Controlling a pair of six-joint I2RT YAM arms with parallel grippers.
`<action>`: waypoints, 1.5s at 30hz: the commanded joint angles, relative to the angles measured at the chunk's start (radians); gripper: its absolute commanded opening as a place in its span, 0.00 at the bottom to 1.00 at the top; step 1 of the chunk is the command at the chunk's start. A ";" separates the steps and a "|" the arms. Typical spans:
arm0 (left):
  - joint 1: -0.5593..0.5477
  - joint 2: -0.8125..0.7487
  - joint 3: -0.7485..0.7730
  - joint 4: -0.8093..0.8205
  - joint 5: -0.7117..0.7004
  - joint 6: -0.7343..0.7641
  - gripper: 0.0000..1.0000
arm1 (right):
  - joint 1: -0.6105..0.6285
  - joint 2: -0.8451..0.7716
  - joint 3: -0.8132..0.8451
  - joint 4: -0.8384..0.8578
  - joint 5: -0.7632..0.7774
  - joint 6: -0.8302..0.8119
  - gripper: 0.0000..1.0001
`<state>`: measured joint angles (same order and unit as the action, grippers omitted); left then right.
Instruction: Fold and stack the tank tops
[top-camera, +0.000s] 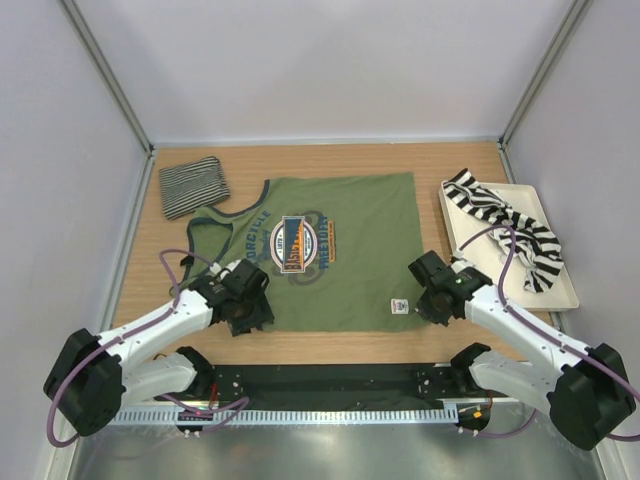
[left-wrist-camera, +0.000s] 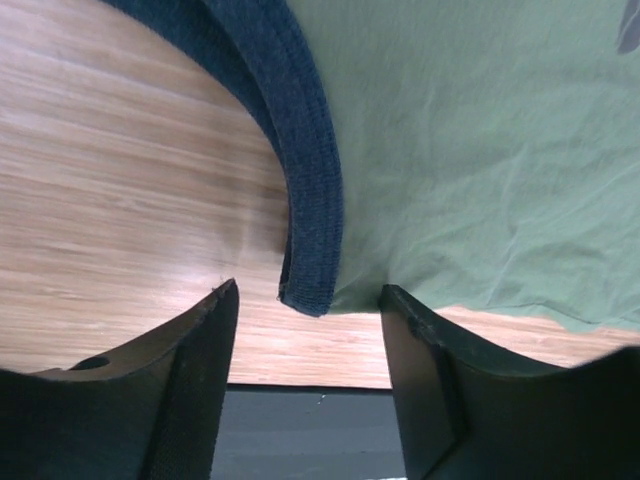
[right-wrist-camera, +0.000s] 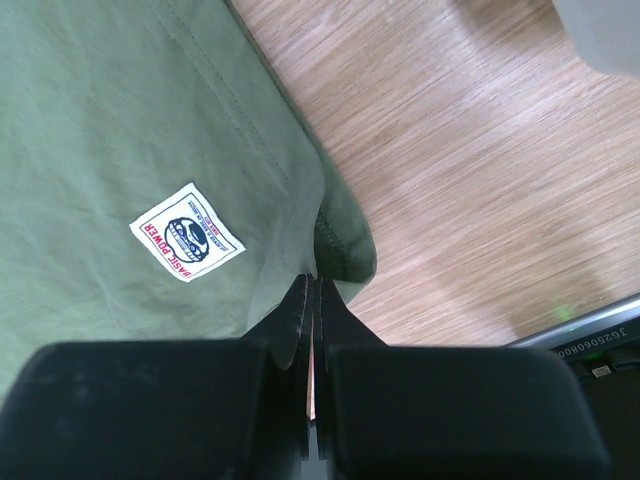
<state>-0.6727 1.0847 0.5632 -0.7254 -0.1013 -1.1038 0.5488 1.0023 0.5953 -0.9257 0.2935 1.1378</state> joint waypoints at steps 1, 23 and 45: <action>-0.024 -0.016 -0.016 -0.012 0.025 -0.039 0.59 | 0.007 0.012 0.026 -0.004 0.036 0.000 0.01; -0.068 0.047 0.148 -0.045 -0.029 -0.002 0.00 | 0.007 -0.062 0.158 -0.050 0.200 -0.061 0.01; 0.134 0.190 0.340 -0.019 0.081 0.211 0.00 | -0.167 0.159 0.356 0.123 0.202 -0.314 0.01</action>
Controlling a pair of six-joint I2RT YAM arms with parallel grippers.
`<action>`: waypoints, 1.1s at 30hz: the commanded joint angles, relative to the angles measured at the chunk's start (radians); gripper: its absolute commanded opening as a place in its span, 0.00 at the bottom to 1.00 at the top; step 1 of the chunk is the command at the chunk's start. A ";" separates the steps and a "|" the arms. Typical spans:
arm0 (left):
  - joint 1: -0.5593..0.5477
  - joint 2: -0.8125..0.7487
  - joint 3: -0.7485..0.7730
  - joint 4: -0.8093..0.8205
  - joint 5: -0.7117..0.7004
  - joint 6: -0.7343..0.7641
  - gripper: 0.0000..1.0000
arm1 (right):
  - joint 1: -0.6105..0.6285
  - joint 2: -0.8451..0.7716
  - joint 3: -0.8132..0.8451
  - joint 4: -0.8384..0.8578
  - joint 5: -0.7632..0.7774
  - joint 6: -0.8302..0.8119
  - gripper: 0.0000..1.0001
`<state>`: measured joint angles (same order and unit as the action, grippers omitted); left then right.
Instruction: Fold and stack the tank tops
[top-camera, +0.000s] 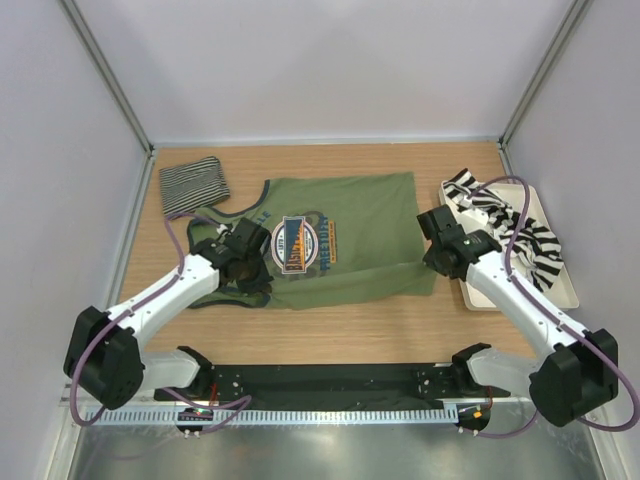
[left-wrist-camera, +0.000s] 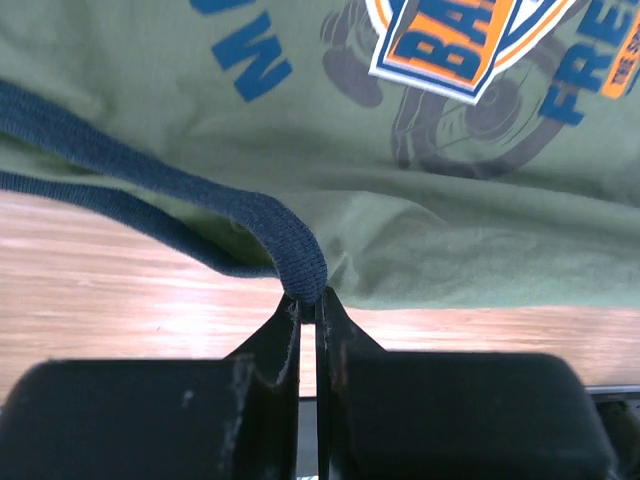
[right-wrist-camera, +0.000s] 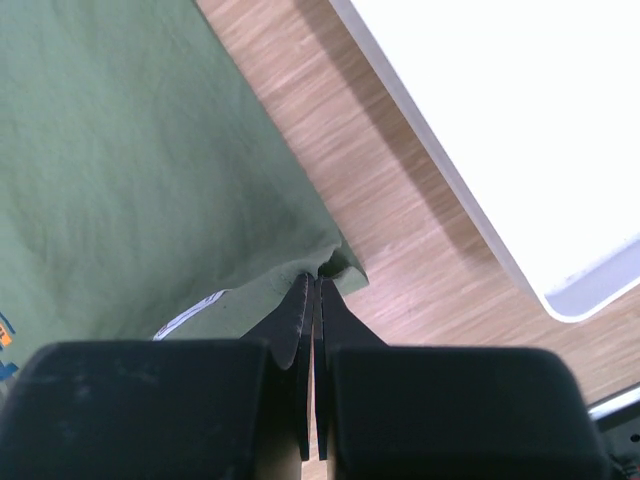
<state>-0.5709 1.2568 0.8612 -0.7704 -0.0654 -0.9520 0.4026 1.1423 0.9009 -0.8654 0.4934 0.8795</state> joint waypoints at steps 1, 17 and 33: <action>0.042 0.024 0.048 0.032 0.053 0.067 0.00 | -0.022 0.040 0.056 0.068 0.004 -0.065 0.01; 0.098 0.214 0.226 0.056 0.058 0.205 0.00 | -0.071 0.186 0.138 0.160 0.024 -0.111 0.01; 0.170 0.331 0.349 0.046 0.090 0.279 0.00 | -0.111 0.315 0.220 0.197 0.016 -0.155 0.01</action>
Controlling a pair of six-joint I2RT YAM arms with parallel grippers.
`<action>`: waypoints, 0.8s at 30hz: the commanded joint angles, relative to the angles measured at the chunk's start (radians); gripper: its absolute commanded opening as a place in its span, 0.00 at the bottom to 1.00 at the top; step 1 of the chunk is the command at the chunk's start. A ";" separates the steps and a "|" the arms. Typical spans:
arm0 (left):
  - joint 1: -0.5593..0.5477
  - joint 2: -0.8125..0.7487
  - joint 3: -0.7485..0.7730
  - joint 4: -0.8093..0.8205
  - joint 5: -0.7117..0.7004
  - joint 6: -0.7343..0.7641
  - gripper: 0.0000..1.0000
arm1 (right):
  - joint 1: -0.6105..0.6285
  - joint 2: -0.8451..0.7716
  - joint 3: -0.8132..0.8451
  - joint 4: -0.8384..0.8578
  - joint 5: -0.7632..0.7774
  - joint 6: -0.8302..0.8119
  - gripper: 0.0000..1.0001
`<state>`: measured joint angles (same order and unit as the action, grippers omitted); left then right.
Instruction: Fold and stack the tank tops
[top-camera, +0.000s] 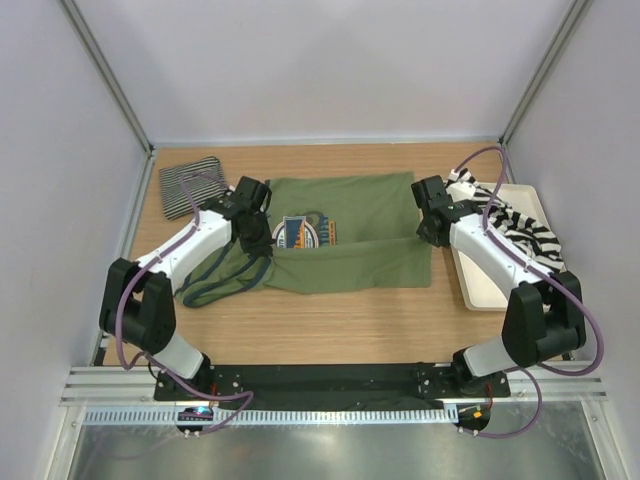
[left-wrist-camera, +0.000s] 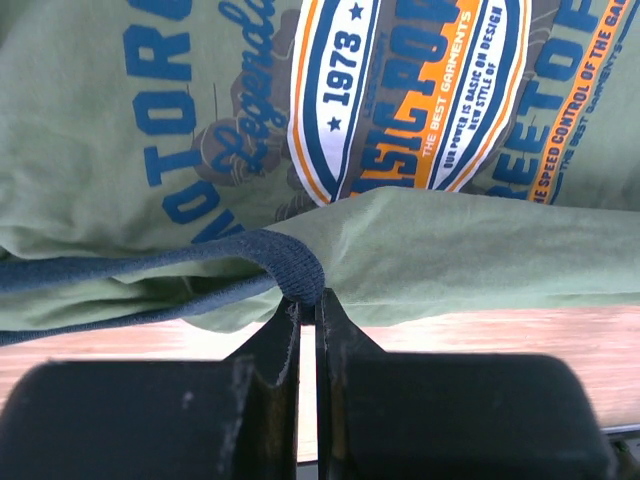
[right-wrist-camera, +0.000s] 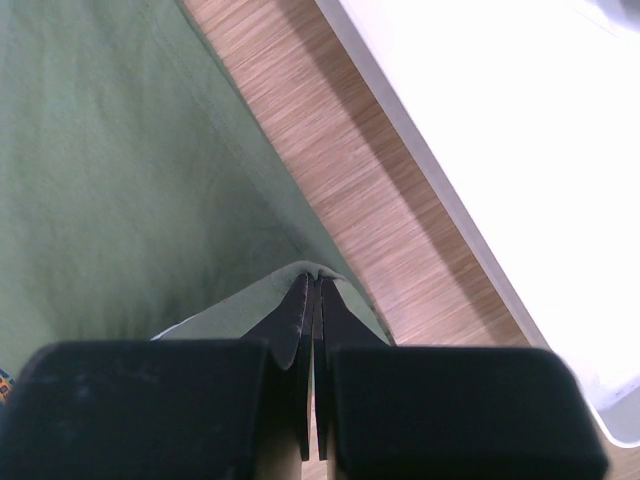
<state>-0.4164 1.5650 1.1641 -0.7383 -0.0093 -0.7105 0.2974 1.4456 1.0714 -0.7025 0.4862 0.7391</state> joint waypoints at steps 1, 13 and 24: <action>0.024 0.029 0.051 0.013 0.035 0.040 0.00 | -0.009 0.024 0.058 0.035 0.026 -0.018 0.01; 0.057 0.131 0.118 0.040 0.065 0.022 0.00 | -0.040 0.142 0.143 0.070 0.014 -0.035 0.02; 0.082 0.239 0.218 0.077 0.039 0.020 0.01 | -0.047 0.279 0.240 0.083 0.006 -0.012 0.13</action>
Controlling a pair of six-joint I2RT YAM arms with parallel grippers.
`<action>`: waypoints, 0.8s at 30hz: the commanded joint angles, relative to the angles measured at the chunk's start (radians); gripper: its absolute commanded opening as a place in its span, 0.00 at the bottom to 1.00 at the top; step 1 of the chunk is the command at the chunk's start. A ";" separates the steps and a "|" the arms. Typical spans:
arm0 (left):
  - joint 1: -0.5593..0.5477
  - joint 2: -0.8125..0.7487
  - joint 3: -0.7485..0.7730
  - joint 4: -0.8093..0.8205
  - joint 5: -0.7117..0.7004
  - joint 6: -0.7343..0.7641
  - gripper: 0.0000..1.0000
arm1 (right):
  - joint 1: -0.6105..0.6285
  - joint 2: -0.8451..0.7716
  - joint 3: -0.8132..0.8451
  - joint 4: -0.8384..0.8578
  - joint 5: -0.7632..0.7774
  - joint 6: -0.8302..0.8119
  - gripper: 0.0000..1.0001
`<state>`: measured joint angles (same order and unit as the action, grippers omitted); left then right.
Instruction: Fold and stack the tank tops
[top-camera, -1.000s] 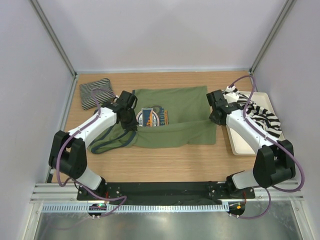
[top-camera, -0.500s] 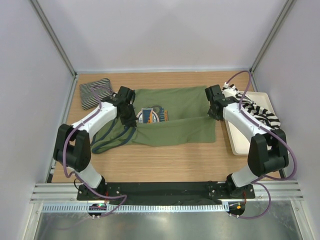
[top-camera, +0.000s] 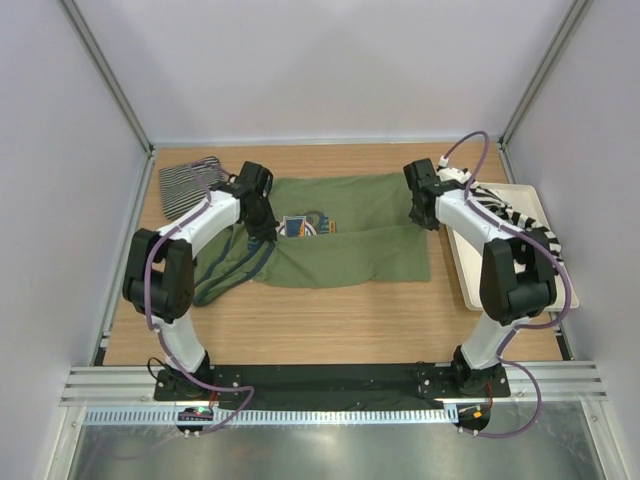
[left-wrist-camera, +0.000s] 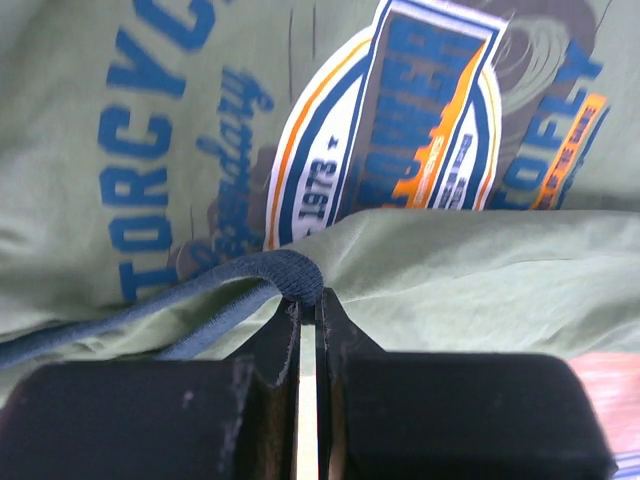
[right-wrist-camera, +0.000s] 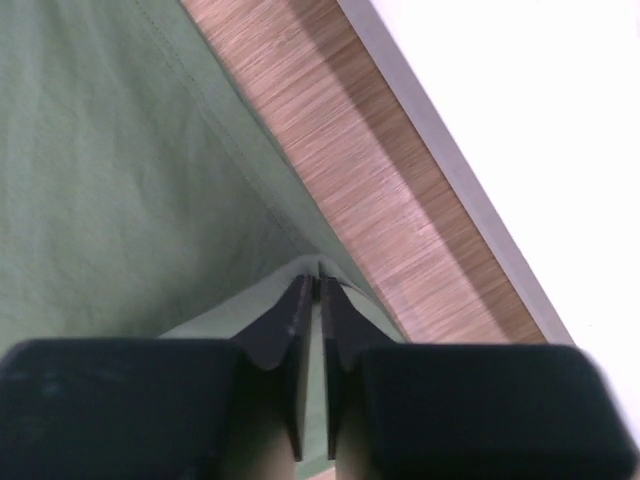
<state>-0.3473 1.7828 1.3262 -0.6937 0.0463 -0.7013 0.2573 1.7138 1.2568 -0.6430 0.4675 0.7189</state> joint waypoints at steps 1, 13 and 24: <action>0.013 0.029 0.064 0.034 -0.023 0.011 0.01 | -0.009 0.020 0.068 0.029 0.019 0.001 0.18; 0.054 0.026 0.102 0.031 -0.037 0.039 0.51 | -0.013 -0.219 -0.161 0.083 -0.116 -0.062 0.52; 0.059 -0.198 -0.111 0.138 0.015 -0.020 0.47 | -0.010 -0.460 -0.493 0.121 -0.256 -0.013 0.52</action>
<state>-0.2958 1.6810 1.2716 -0.6266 0.0418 -0.6983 0.2466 1.2881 0.8143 -0.5674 0.2447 0.6861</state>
